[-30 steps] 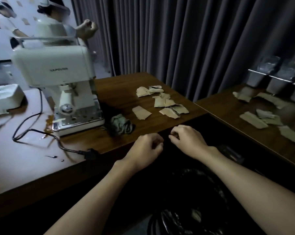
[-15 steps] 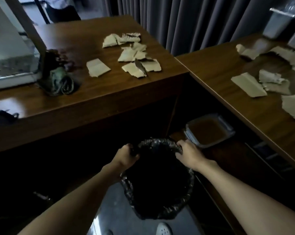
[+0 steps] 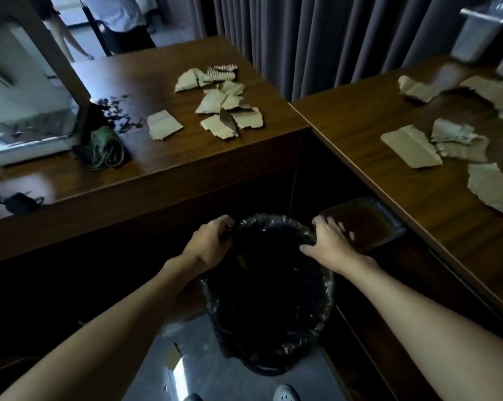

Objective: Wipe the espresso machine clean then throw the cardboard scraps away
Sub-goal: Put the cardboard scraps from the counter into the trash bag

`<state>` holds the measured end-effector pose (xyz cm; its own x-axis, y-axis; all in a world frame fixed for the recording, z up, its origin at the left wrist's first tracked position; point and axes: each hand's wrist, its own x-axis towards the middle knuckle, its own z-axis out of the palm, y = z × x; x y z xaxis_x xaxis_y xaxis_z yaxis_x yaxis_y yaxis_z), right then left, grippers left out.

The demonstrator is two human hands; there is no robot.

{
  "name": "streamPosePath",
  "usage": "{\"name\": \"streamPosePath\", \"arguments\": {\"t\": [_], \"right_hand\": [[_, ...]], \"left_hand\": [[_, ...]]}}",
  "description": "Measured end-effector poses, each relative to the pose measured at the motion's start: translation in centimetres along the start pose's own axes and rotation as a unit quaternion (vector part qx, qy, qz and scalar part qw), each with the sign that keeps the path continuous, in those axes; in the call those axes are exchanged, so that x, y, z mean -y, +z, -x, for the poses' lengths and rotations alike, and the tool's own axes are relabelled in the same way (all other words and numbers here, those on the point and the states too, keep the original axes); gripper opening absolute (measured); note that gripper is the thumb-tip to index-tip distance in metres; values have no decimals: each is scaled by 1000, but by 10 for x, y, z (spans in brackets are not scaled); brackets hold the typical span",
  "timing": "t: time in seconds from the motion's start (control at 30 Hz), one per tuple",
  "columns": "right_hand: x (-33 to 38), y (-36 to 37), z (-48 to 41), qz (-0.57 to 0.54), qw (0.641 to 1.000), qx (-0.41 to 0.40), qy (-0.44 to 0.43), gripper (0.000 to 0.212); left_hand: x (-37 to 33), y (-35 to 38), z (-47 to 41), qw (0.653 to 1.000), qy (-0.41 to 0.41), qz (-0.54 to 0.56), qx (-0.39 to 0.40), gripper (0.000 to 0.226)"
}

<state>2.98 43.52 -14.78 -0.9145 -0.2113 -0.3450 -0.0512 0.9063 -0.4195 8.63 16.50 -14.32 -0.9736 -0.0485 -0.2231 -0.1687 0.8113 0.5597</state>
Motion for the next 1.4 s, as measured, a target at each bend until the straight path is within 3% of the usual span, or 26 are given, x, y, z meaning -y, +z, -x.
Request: {"name": "streamPosePath", "arguments": {"t": [0.07, 0.13, 0.33, 0.4, 0.53, 0.63, 0.73, 0.8, 0.87, 0.97, 1.03, 1.23, 1.4], "right_hand": [[24, -22, 2, 26, 998, -33, -44, 76], [50, -42, 6, 10, 993, -32, -109, 72], [105, -83, 19, -40, 978, -10, -204, 10], [116, -90, 21, -55, 977, -7, -204, 10], [130, -102, 17, -68, 980, -33, -182, 10], [143, -109, 9, -69, 983, -46, -162, 9], [163, -116, 5, -62, 987, -8, -146, 7], [180, -121, 4, -5, 990, 17, -138, 38], [202, -124, 4, 56, 984, -36, -163, 68], [244, -116, 2, 13, 969, -89, -232, 53], [270, -104, -10, 0, 972, -53, -229, 46], [311, -79, -55, 21, 979, 72, -188, 62], [301, -79, -73, 25, 978, 51, -201, 53]], "left_hand": [[-12, -22, 4, 999, 41, -8, -2, 34], [-26, -46, 8, 997, 74, -19, -10, 35], [-48, -97, 15, 990, 133, -12, -51, 30], [-43, -108, 18, 989, 134, 19, -57, 33], [-23, -135, 25, 991, 113, 58, -39, 62], [-7, -154, 24, 987, 125, 47, -88, 50], [1, -167, 20, 978, 171, -7, -121, 38], [10, -174, 14, 975, 181, -32, -127, 39], [19, -181, 9, 976, 177, -35, -124, 41], [27, -184, 4, 976, 191, -26, -98, 42], [28, -183, 3, 975, 199, -19, -94, 42], [32, -180, -2, 976, 184, 33, -114, 41], [34, -182, -6, 977, 165, 71, -118, 37]]}}
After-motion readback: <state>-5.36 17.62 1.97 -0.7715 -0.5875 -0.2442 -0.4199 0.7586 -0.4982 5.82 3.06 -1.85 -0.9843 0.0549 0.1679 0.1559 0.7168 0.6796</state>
